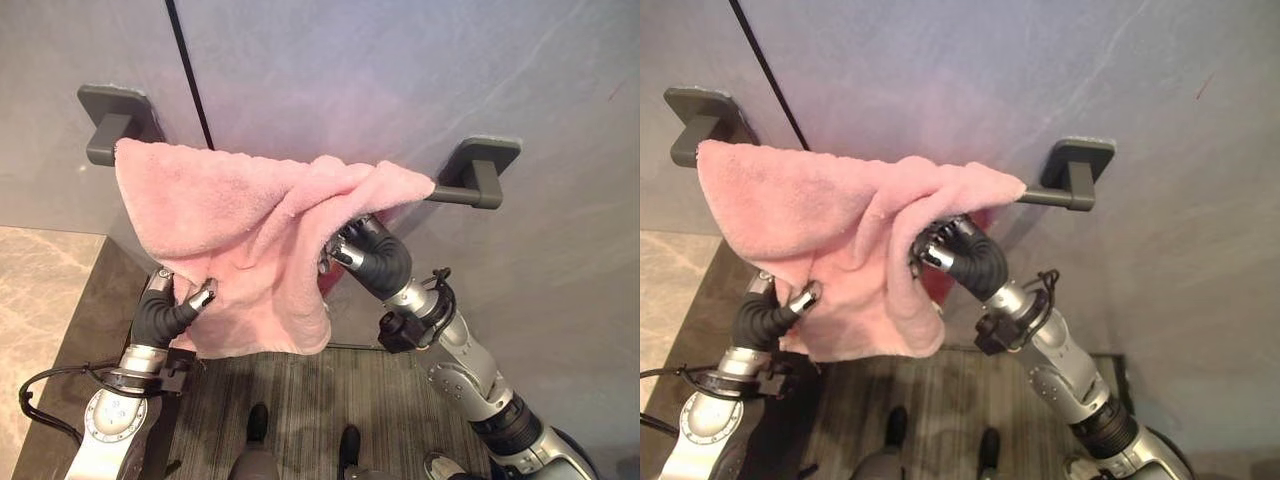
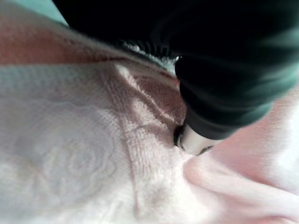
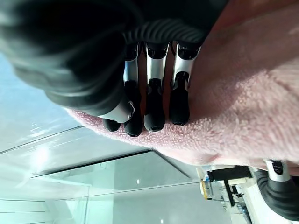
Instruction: Put brush and paste in cup on sink, flatten towel.
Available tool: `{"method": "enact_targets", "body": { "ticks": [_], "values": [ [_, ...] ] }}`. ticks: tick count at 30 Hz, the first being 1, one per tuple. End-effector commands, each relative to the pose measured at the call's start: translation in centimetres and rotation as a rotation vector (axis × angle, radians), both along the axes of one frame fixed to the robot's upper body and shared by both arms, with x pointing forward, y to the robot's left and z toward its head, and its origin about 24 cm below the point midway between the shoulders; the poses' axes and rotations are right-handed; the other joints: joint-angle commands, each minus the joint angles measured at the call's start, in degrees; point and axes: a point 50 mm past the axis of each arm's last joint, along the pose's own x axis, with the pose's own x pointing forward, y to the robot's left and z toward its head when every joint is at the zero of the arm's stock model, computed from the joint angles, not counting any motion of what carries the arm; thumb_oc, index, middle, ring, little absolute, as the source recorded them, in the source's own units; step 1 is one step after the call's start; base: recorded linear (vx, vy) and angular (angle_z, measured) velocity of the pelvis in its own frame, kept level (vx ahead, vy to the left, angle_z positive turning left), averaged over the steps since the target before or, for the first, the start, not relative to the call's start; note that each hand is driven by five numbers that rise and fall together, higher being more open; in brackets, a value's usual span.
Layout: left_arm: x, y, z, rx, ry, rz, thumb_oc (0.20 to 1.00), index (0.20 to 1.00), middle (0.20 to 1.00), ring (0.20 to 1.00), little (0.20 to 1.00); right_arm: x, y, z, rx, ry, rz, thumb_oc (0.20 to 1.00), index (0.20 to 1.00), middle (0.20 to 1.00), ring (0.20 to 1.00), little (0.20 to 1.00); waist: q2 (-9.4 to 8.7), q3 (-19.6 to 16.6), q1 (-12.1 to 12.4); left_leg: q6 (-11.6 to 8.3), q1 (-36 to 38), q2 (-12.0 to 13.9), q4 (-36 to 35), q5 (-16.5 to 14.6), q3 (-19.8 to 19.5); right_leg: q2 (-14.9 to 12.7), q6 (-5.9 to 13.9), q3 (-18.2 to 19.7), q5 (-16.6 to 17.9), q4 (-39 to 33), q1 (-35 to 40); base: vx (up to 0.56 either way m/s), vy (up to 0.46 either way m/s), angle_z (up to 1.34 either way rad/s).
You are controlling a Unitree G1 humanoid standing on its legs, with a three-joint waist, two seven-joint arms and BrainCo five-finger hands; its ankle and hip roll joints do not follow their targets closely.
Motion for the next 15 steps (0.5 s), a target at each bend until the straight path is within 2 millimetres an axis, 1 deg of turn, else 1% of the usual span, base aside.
{"method": "enact_targets", "body": {
  "ticks": [1, 3, 5, 6, 8, 10, 11, 12, 13, 14, 15],
  "values": [
    [0.3, 0.2, 1.1, 0.057, -0.062, -0.009, 0.2, 0.2, 0.2, 0.2, 0.2, -0.5, -0.5, 0.8, 0.03, -0.069, -0.044, 0.2, 0.2, 0.2, 0.2, 0.2, -1.77, -1.8, -0.1, -0.62, 1.2, 2.3, 0.2, -2.4, 0.4, -7.8, 5.14, -4.0, 3.5, -0.1, -2.5, 0.0, 0.0, 0.0],
    [0.3, 0.2, 0.8, 0.078, -0.044, -0.012, 0.2, 0.2, 0.2, 0.2, 0.2, -0.5, -1.0, 0.2, 0.01, -0.055, -0.07, 0.2, 0.2, 0.2, 0.2, 0.2, -1.67, -1.9, -0.5, -0.62, 1.3, 2.4, 0.2, -2.4, 0.4, -7.7, 5.14, -3.9, 3.4, -0.1, -2.5, 0.0, 0.0, 0.0],
    [0.4, 0.2, 0.3, 0.091, -0.02, -0.015, 0.2, 0.2, 0.2, 0.2, 0.2, -0.4, -2.1, -1.0, 0.0, 0.0, -0.116, 0.2, 0.2, 0.2, 0.2, 0.2, -1.56, -2.2, -1.1, -0.66, 1.4, 2.6, 0.2, -2.4, 0.7, -7.6, 5.17, -3.9, 3.3, -0.1, -2.4, 0.0, 0.0, 0.0],
    [0.4, 0.1, 0.2, 0.091, -0.019, -0.016, 0.2, 0.2, 0.2, 0.2, 0.2, -0.4, -2.1, -1.0, 0.0, 0.001, -0.117, 0.2, 0.2, 0.2, 0.2, 0.2, -1.54, -2.2, -1.1, -0.66, 1.4, 2.6, 0.2, -2.4, 0.7, -7.6, 5.16, -3.9, 3.3, -0.1, -2.4, 0.0, 0.0, 0.0],
    [0.5, 0.1, -0.6, 0.092, 0.015, -0.021, 0.2, 0.2, 0.2, 0.2, 0.2, -0.4, -2.9, -2.4, -0.012, 0.061, -0.154, 0.2, 0.2, 0.2, 0.2, 0.2, -1.4, -2.4, -1.6, -0.66, 1.6, 2.7, 0.2, -2.4, 0.8, -7.5, 5.19, -3.6, 3.3, -0.1, -2.4, 0.02, 0.0, 0.0],
    [0.6, 0.1, -2.8, 0.115, 0.108, -0.012, 0.2, 0.2, 0.2, 0.2, 0.2, -0.4, -4.4, -5.8, -0.069, 0.192, -0.235, 0.2, 0.2, 0.2, 0.2, 0.2, -0.85, -3.3, -2.7, -0.73, 2.4, 2.9, 0.2, -2.5, 1.0, -7.6, 5.32, -3.5, 3.0, -0.1, -1.8, 0.04, -0.011, -0.03],
    [0.7, 0.2, -3.5, 0.131, 0.138, -0.015, 0.247, 0.247, 0.247, 0.247, 0.247, -0.2, -4.9, -6.5, -0.104, 0.21, -0.274, 0.216, 0.216, 0.216, 0.216, 0.216, -0.62, -3.6, -2.9, -0.75, 2.7, 2.9, 0.2, -2.6, 1.1, -7.5, 5.38, -3.5, 3.0, -0.1, -1.6, 0.03, -0.012, 0.01],
    [0.6, 0.1, -3.7, 0.144, 0.148, -0.021, 0.52, 0.52, 0.52, 0.52, 0.52, -0.2, -5.1, -7.0, -0.118, 0.226, -0.29, 0.881, 0.881, 0.881, 0.881, 0.881, -0.46, -3.8, -3.1, -0.74, 2.9, 2.9, 0.2, -2.6, 1.1, -7.5, 5.39, -3.5, 2.9, -0.1, -1.4, 0.0, 0.0, 0.0],
    [0.6, 0.2, -4.2, 0.166, 0.169, -0.017, 0.881, 0.881, 0.881, 0.881, 0.881, -0.2, -5.4, -8.2, -0.129, 0.279, -0.312, 1.0, 1.0, 1.0, 1.0, 1.0, -0.26, -4.0, -3.3, -0.74, 3.3, 2.9, 0.2, -2.7, 1.3, -7.5, 5.4, -3.5, 2.8, -0.1, -1.1, 0.02, 0.002, -0.03],
    [0.5, 0.5, -5.1, 0.186, 0.206, 0.002, 1.0, 1.0, 1.0, 1.0, 1.0, -0.1, -6.2, -9.2, -0.187, 0.293, -0.374, 1.0, 1.0, 1.0, 1.0, 1.0, -0.01, -4.5, -3.5, -0.72, 3.7, 3.0, 0.2, -2.8, 1.3, -7.6, 5.43, -3.4, 2.7, -0.1, -0.7, 0.03, 0.002, -0.05],
    [0.5, 0.7, -5.4, 0.199, 0.22, 0.011, 1.0, 1.0, 1.0, 1.0, 1.0, 0.0, -6.7, -10.0, -0.198, 0.328, -0.407, 1.0, 1.0, 1.0, 1.0, 1.0, 0.15, -4.7, -3.7, -0.71, 4.0, 3.0, 0.2, -2.8, 1.4, -7.6, 5.45, -3.4, 2.7, -0.1, -0.4, 0.03, -0.001, -0.05]
  ]
}}
